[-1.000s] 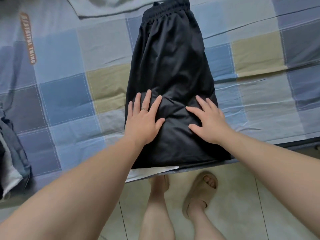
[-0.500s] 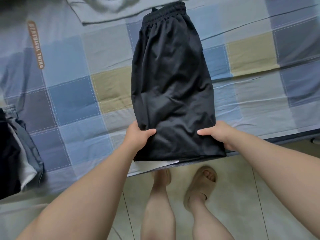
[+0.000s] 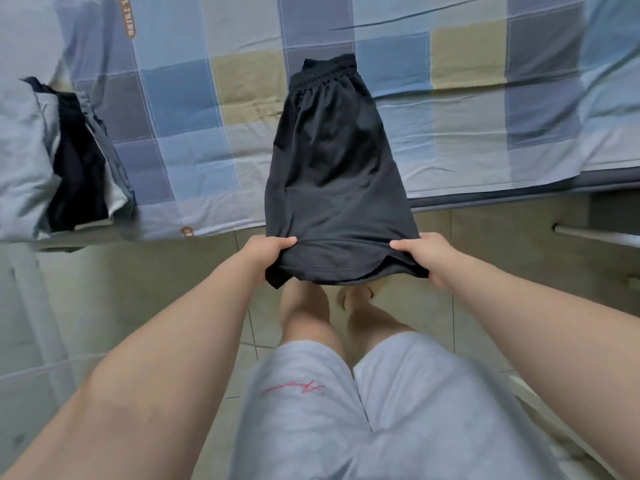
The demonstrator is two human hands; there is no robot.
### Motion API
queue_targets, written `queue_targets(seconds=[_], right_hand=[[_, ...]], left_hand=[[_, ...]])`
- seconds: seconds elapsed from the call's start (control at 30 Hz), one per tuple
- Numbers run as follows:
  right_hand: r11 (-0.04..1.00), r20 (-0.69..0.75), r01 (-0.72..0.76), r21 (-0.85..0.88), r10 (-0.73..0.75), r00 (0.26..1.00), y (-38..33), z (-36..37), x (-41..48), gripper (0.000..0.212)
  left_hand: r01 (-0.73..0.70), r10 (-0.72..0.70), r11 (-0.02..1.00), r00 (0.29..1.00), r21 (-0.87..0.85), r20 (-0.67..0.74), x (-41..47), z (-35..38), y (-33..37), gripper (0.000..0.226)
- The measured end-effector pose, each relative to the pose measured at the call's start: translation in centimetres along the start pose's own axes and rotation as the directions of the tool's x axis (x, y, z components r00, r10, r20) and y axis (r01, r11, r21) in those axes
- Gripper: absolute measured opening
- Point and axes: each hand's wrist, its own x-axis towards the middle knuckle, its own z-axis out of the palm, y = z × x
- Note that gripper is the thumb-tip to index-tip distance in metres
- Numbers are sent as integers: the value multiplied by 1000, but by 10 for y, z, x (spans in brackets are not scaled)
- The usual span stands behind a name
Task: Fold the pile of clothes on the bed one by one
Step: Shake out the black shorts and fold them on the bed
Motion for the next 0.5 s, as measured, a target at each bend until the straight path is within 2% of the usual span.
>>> queue_targets(seconds=[0.13, 0.2, 0.27, 0.4, 0.43, 0.5], right_hand=[[983, 16, -91, 157, 90, 996, -19, -11, -31, 34], [956, 30, -105, 273, 100, 994, -47, -14, -33, 27], [920, 32, -100, 378, 95, 995, -84, -13, -29, 10], [788, 44, -37, 614, 12, 999, -166, -7, -9, 11], [751, 35, -7, 660, -21, 999, -183, -6, -3, 10], [707, 3, 49, 706, -72, 997, -206, -2, 8, 21]], left_hand=[[23, 3, 968, 995, -252, 102, -35, -7, 14, 19], [37, 3, 944, 993, -327, 120, -39, -11, 42, 11], [61, -10, 913, 992, -403, 127, -36, -15, 77, 10], [-25, 108, 840, 987, -542, 121, -22, -15, 150, 12], [-61, 155, 827, 980, -559, 122, -17, -15, 165, 18], [-124, 237, 831, 961, -543, 142, -8, -14, 189, 32]])
